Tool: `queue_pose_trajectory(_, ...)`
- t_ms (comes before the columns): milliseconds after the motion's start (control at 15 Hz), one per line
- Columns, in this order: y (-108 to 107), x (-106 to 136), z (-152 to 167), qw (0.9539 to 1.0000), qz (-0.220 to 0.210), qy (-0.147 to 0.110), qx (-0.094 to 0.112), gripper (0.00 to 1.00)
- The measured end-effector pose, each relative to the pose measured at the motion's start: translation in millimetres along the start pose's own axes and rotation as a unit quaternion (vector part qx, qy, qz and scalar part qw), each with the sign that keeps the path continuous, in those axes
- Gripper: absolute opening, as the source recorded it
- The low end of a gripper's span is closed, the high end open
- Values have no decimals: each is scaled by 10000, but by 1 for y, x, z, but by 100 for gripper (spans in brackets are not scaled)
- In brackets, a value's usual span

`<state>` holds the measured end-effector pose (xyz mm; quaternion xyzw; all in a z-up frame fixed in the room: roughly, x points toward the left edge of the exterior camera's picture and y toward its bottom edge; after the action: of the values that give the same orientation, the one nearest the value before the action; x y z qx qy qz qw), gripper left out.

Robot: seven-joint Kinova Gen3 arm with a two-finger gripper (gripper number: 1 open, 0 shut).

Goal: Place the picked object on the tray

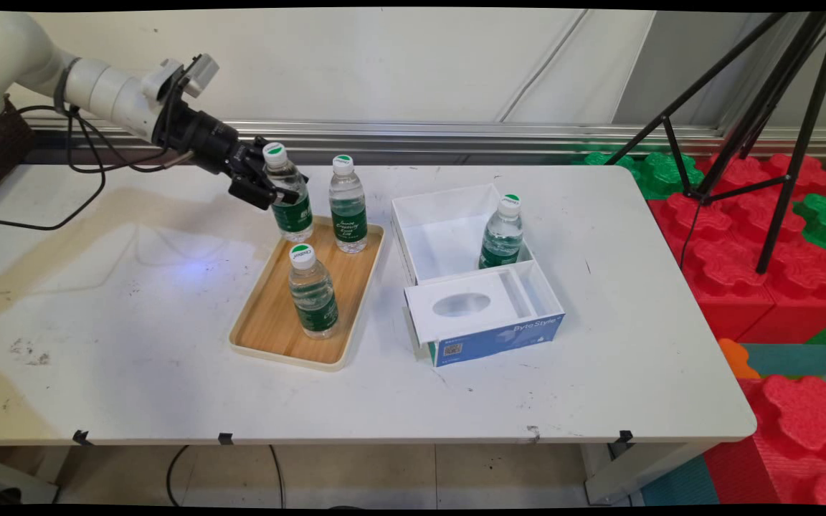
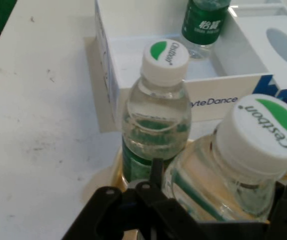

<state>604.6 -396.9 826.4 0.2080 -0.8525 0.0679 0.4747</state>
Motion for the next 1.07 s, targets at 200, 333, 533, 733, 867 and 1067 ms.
queue_pose_trajectory(200,-5,1,5,10000,31,16,36,0)
queue_pose_trajectory(333,-10,1,11,10000,48,33,66,0)
queue_pose_trajectory(533,-16,2,18,9999,65,54,111,0)
queue_pose_trajectory(733,-21,2,24,9998,71,64,147,0)
queue_pose_trajectory(867,-23,1,26,9998,61,64,167,0)
queue_pose_trajectory(1067,-24,0,28,9998,14,47,184,0)
